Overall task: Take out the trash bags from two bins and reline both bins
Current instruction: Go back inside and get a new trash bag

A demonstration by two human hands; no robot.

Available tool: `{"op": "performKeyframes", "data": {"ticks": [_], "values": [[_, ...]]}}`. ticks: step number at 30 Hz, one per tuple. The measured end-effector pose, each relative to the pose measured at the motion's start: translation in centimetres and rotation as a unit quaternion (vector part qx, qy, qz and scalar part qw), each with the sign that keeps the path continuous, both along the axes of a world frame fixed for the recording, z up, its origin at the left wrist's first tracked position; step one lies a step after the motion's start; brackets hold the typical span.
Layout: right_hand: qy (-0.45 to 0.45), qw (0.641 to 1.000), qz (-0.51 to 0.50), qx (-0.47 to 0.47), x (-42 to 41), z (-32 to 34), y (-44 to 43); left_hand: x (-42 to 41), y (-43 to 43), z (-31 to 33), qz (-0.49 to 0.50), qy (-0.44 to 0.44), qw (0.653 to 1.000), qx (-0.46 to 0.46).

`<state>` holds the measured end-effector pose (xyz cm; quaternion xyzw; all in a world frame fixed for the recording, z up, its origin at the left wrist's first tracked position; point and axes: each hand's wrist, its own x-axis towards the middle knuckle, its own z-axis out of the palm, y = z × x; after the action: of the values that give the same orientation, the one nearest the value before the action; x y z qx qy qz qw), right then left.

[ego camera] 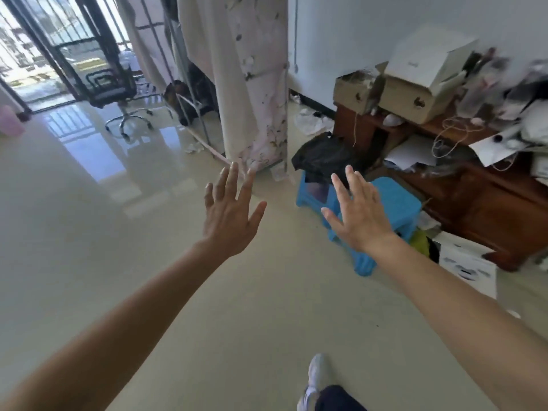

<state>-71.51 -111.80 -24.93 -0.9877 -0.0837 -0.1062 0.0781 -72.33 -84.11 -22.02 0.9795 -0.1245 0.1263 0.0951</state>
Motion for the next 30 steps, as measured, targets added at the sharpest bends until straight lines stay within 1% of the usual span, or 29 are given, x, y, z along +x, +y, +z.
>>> {"op": "performKeyframes", "data": {"ticks": [4, 8, 11, 16, 19, 23, 27, 30], "values": [[0.033, 0.997, -0.075, 0.002, 8.4, -4.2, -5.8, 10.8, -5.3, -3.9, -0.045, 0.030, 0.998, 0.024], [0.117, 0.984, -0.128, 0.029, 17.7, -7.0, -10.1, 21.7, -9.7, -5.9, -0.031, 0.103, 0.993, 0.046], [0.154, 0.979, -0.131, 0.020, 25.1, -6.6, -13.0, 29.8, -12.5, -5.4, -0.051, 0.113, 0.991, 0.057], [0.159, 0.976, -0.146, 0.024, 37.3, -5.0, -16.5, 41.7, -16.4, -4.8, -0.058, 0.110, 0.992, 0.037], [0.182, 0.973, -0.144, 0.006, 44.2, -5.9, -17.4, 48.6, -17.6, -6.3, -0.075, 0.123, 0.988, 0.051], [0.209, 0.965, -0.160, -0.018, 53.2, -9.3, -18.8, 59.9, -18.7, -10.4, -0.096, 0.154, 0.981, 0.068], [0.258, 0.943, -0.211, -0.013, 62.2, -12.2, -20.7, 72.3, -20.6, -13.4, -0.120, 0.193, 0.970, 0.089], [0.311, 0.917, -0.249, -0.007, 67.3, -14.0, -21.7, 79.2, -22.3, -14.7, -0.157, 0.216, 0.958, 0.101]]}}
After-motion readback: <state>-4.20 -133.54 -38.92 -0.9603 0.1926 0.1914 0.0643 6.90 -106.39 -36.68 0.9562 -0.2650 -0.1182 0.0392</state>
